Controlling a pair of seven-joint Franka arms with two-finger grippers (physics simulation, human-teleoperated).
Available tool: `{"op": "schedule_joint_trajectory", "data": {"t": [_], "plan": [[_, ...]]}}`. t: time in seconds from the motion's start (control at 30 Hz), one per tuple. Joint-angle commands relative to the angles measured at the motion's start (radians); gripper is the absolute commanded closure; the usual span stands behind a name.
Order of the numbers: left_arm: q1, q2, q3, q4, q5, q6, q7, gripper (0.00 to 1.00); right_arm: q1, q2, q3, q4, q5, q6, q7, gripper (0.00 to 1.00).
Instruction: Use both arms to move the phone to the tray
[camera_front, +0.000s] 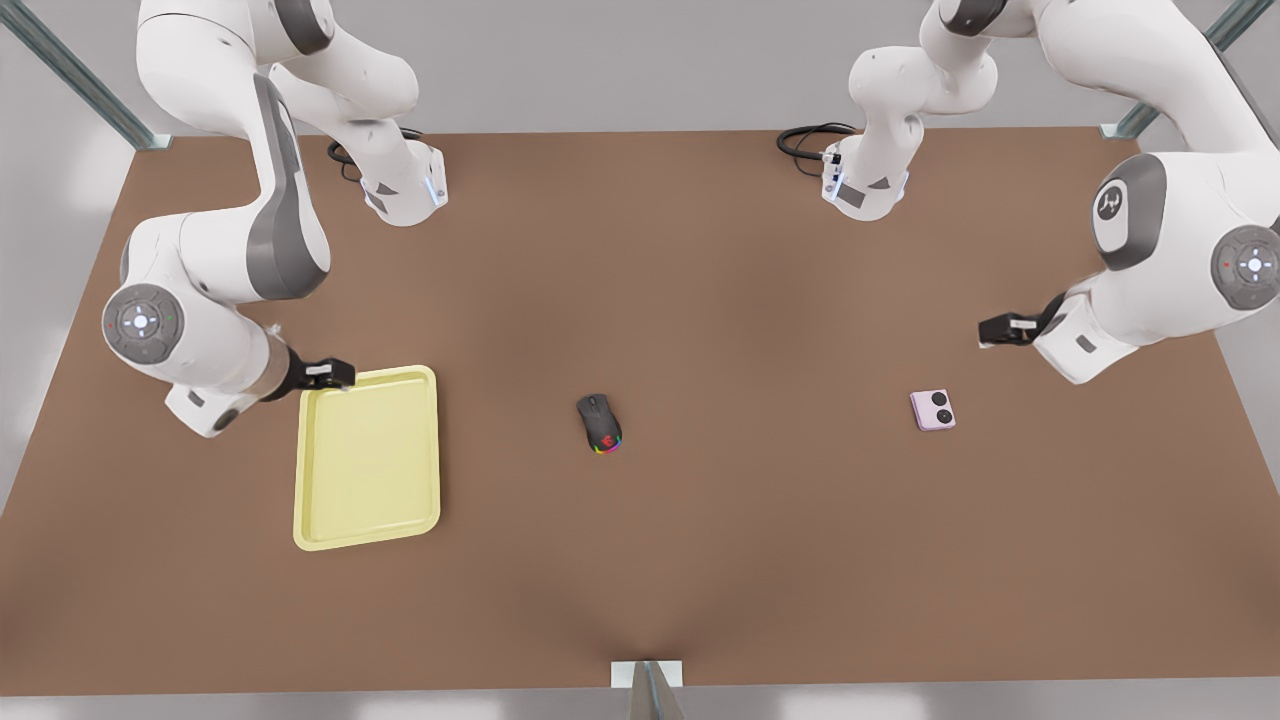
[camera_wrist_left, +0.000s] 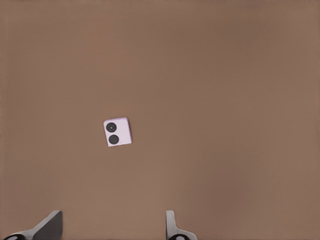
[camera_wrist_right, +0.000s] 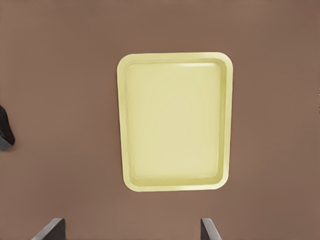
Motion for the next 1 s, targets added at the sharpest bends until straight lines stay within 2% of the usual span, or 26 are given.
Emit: {"op": "schedule_joint_trajectory", "data": {"t": [0.0,0.07,0.13,0.23,0.37,0.6,0.97], "plan": [[0.0,-0.001,0.001,-0.004,0.001,0.073,0.035,0.0,0.0,-0.001,0.0,0.0,0.0,0.105,0.026,0.0],[0.002,0.033,0.029,-0.106,0.006,0.093,0.024,0.0,0.0,-0.001,0.0,0.0,0.0,0.105,0.026,0.0],[0.037,0.123,0.037,-0.224,0.027,0.329,0.032,0.0,0.0,-0.001,0.0,0.0,0.0,0.105,0.027,0.0],[0.08,0.155,0.037,-0.506,0.018,0.767,0.041,0.0,0.0,-0.001,0.0,0.0,0.0,0.105,0.027,0.0],[0.122,0.229,0.037,-0.63,-0.022,0.996,0.047,0.0,0.0,-0.001,0.0,0.0,0.0,0.105,0.027,0.0],[0.089,0.275,0.035,-0.661,-0.023,1.07,0.031,0.0,-0.002,-0.001,0.0,0.0,0.0,0.105,0.026,0.0],[0.072,0.289,0.034,-0.676,-0.022,1.056,0.001,0.0,-0.002,-0.001,0.0,-0.001,0.0,0.107,0.026,0.0]]}}
